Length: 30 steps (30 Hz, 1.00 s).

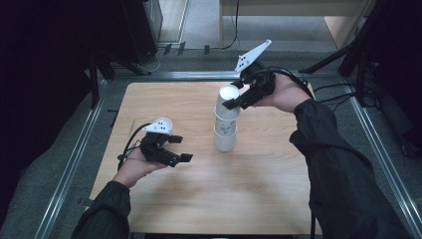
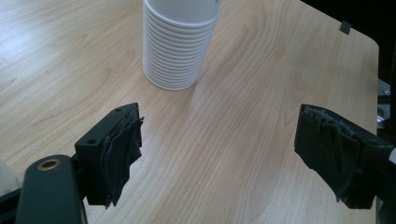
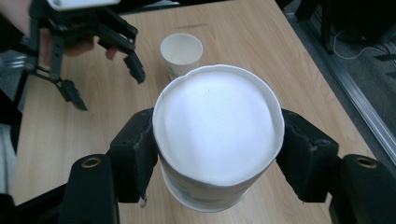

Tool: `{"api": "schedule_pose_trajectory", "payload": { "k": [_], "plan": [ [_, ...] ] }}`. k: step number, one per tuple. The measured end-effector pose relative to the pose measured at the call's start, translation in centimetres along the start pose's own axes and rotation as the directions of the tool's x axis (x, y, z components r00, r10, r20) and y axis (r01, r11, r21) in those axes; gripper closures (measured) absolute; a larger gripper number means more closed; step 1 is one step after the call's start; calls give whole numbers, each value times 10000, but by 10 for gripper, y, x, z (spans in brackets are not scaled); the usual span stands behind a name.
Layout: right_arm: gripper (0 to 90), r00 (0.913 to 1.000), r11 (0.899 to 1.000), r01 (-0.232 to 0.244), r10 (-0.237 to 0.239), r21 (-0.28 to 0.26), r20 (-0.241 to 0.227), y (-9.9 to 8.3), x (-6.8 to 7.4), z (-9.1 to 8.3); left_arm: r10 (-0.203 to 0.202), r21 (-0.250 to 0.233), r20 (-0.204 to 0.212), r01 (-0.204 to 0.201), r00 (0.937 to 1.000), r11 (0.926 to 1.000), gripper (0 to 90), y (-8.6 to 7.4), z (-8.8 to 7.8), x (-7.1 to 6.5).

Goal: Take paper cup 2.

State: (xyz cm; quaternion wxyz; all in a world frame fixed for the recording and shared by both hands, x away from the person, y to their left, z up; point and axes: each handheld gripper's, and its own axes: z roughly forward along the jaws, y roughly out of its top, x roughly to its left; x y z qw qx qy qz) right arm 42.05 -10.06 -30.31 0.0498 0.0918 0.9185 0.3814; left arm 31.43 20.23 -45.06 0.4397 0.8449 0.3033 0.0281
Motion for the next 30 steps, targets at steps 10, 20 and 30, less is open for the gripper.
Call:
{"api": "schedule_pose_trajectory", "payload": {
  "k": [10,20,30],
  "plan": [
    [348,9980,9978,289,-322,-600,-541,-3,29,-14,35,-313,216,-28,9998,9995,139,5,0,-4],
    [350,9930,9975,49,-131,-698,-1172,-39,47,11,191,-705,278,-171,9994,9974,137,9,0,-9],
    [351,9857,9916,-328,114,-1251,-1681,-70,60,38,450,-668,582,-411,9973,9969,134,12,8,-18]
  ]
}}
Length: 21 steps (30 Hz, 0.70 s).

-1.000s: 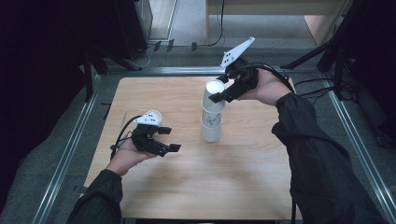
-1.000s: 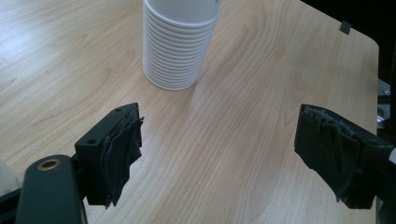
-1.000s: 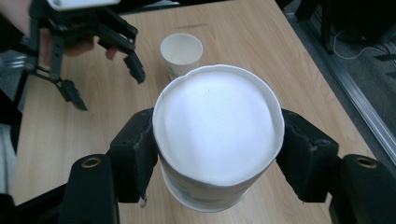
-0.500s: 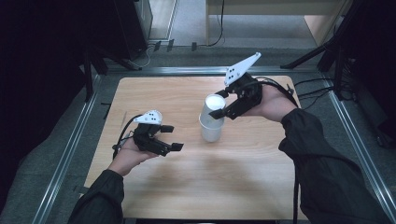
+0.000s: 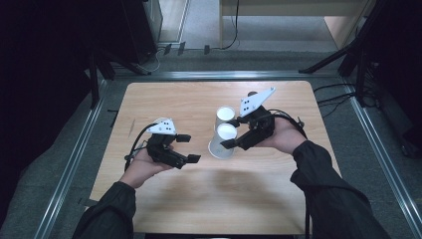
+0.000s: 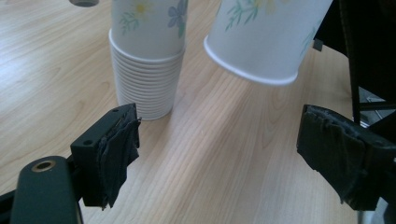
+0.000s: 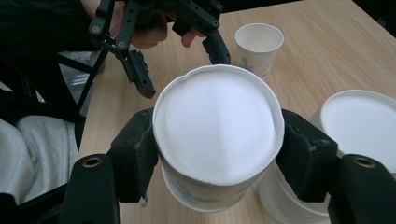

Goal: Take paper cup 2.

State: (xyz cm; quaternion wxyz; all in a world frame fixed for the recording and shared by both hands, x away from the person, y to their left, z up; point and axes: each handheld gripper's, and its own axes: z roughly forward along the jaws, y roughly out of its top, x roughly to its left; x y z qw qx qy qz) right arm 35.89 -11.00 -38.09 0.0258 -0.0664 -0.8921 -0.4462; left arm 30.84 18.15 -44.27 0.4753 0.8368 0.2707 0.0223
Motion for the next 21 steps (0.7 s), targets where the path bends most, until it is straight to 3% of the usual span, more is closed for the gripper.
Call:
{"api": "schedule_pose_trajectory", "payload": {
  "k": [11,21],
  "plan": [
    [352,9985,9956,-505,486,-788,-259,-29,6,14,252,1,564,-252,9981,9997,132,1,15,-7],
    [352,9974,9892,-659,613,-1307,-388,-37,12,22,349,114,964,-362,9947,9993,132,-2,35,-10]
  ]
}}
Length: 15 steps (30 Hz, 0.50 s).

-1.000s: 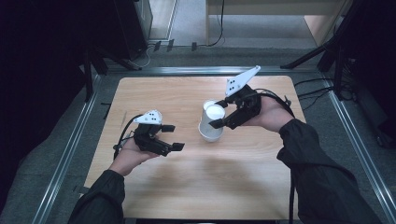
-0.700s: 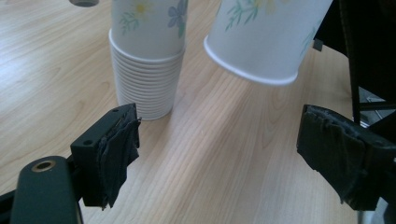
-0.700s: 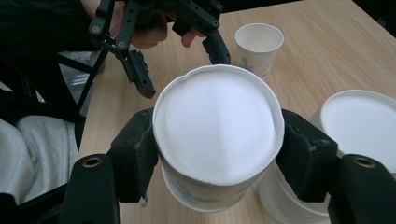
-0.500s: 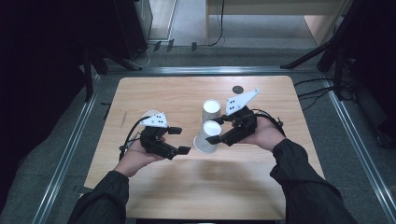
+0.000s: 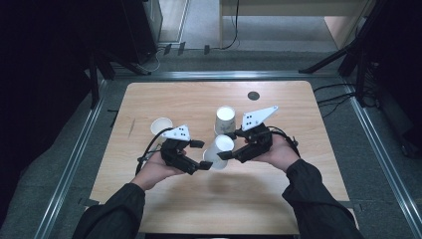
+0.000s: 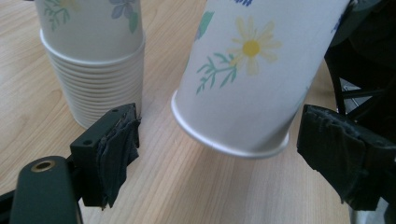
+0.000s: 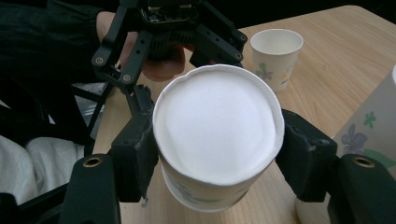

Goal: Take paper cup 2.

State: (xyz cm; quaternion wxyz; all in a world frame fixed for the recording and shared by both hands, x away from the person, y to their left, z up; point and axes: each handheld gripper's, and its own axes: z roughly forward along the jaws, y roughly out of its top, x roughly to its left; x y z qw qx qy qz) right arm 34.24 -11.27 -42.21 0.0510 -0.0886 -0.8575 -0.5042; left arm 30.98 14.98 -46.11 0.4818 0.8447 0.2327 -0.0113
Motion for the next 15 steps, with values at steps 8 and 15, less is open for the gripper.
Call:
{"api": "schedule_pose_trajectory", "payload": {
  "k": [8,15],
  "plan": [
    [353,9999,9998,-115,114,-139,-83,-5,0,4,161,160,168,-163,9997,9997,134,-1,8,-1],
    [354,9996,9994,-224,220,-278,-176,-7,0,7,207,43,400,-209,9990,9998,133,-2,8,2]
  ]
}}
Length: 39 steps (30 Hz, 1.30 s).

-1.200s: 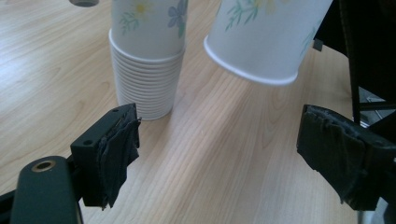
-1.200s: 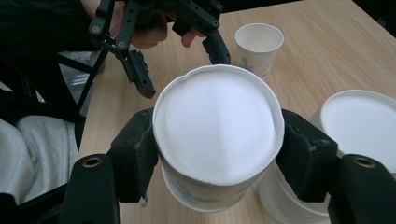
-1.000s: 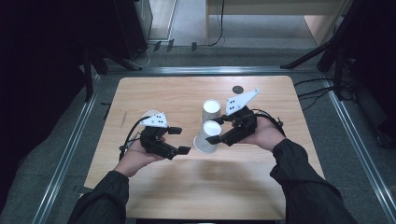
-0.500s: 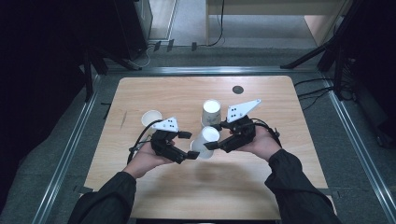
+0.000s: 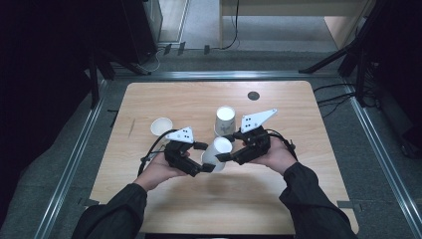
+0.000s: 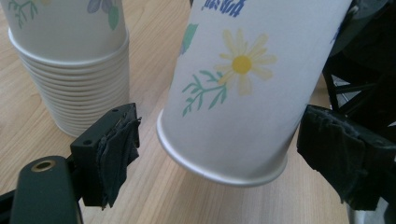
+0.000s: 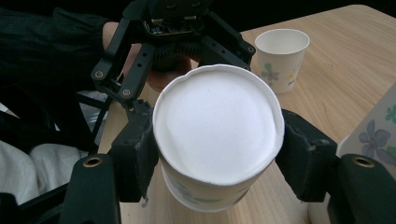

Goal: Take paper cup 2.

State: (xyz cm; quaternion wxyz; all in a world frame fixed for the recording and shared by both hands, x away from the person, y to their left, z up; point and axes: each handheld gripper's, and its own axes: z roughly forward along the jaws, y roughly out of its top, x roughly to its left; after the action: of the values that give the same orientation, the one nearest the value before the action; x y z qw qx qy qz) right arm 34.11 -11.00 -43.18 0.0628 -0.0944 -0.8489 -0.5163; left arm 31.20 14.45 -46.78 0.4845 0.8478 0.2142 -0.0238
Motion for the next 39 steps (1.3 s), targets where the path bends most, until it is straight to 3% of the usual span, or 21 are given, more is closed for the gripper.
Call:
{"api": "schedule_pose_trajectory", "payload": {
  "k": [8,18,28,35,39],
  "plan": [
    [354,10000,9998,-39,38,-170,-52,2,1,2,126,107,27,-127,9999,9999,141,-2,4,-1],
    [350,10000,9998,-79,78,-205,-32,2,0,2,271,-34,34,-271,9996,9996,219,-3,1,-1],
    [301,9999,9999,-139,140,-93,97,2,-1,2,399,200,-216,-394,9990,9990,248,-1,-2,-1],
    [269,9994,9996,-223,219,158,258,-3,-1,0,697,1150,-446,-642,9966,9913,252,5,-3,-3],
    [269,9985,9992,-96,75,387,543,-10,1,-1,812,1839,-380,-729,9960,9802,252,8,-4,-2]
  ]
}}
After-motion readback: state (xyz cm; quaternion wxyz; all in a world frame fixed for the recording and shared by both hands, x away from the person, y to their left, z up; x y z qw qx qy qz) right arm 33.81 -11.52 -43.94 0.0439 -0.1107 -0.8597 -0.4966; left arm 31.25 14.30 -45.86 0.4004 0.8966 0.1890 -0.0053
